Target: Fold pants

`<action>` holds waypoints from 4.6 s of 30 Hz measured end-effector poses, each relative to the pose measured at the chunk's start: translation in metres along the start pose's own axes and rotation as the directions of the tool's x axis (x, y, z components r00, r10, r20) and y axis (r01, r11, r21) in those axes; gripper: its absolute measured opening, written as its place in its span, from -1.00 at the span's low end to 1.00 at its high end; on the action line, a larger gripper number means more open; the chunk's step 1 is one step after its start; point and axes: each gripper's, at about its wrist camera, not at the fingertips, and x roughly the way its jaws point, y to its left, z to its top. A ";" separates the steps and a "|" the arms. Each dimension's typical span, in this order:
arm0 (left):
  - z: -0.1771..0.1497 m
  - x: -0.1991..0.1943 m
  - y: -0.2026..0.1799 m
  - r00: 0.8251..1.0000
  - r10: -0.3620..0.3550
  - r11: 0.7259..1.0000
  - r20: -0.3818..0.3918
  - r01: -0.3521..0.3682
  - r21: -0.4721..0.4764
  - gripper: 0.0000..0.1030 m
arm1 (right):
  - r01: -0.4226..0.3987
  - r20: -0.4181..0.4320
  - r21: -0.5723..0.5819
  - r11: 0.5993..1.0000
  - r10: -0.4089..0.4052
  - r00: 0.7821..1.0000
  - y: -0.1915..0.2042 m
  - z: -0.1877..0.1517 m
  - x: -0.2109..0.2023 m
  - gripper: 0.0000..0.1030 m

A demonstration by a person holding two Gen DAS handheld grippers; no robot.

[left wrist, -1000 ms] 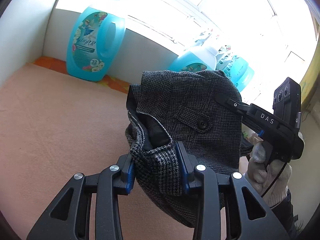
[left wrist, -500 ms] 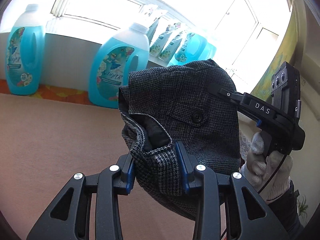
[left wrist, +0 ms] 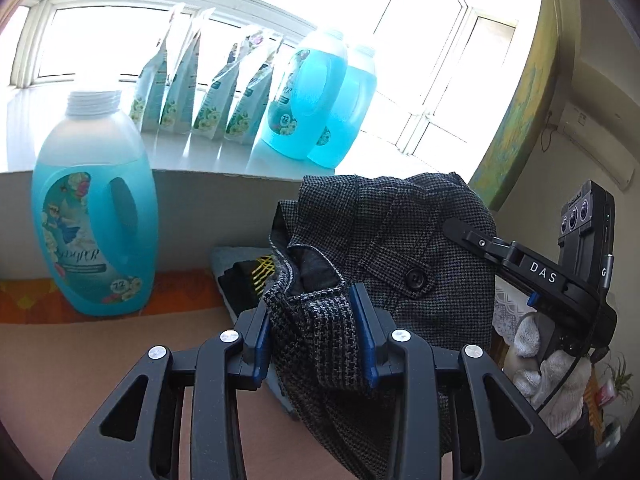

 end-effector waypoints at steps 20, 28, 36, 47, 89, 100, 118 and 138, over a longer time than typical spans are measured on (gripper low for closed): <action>0.032 0.138 0.011 0.972 0.226 0.949 -0.062 -0.206 0.239 -0.49 | 0.321 -0.103 0.225 0.920 -0.305 0.947 -0.093 -0.074 0.063 -0.36; 0.025 0.118 0.010 0.979 0.179 0.964 -0.093 -0.156 0.213 -0.41 | 0.300 -0.150 0.199 0.933 -0.274 0.950 -0.104 -0.089 0.042 -0.18; 0.010 0.138 0.036 0.968 0.107 0.994 -0.226 -0.107 0.014 0.16 | 0.244 -0.160 0.239 0.940 -0.209 0.965 -0.108 -0.085 0.047 0.04; 0.000 0.169 0.033 0.959 0.149 0.988 -0.241 -0.152 0.004 -0.69 | 0.255 -0.184 0.279 0.926 -0.209 0.961 -0.113 -0.096 0.058 -0.34; -0.084 0.104 -0.015 0.931 0.065 0.972 -0.358 0.021 0.233 -0.51 | 0.197 -0.286 0.044 0.979 -0.177 0.942 -0.119 -0.018 0.153 -0.69; -0.095 0.009 -0.046 0.975 0.133 0.949 -0.180 -0.073 0.307 0.00 | 0.153 -0.212 -0.100 0.983 -0.172 0.962 -0.062 -0.044 0.057 -0.10; -0.129 -0.093 -0.055 0.985 0.166 0.962 -0.049 -0.151 0.226 0.44 | 0.197 -0.109 -0.179 0.964 -0.219 0.970 0.024 -0.120 -0.095 0.55; -0.206 -0.182 -0.083 0.974 0.225 0.942 0.023 -0.224 0.250 0.66 | 0.280 0.033 -0.146 0.949 -0.278 0.960 0.079 -0.196 -0.209 0.93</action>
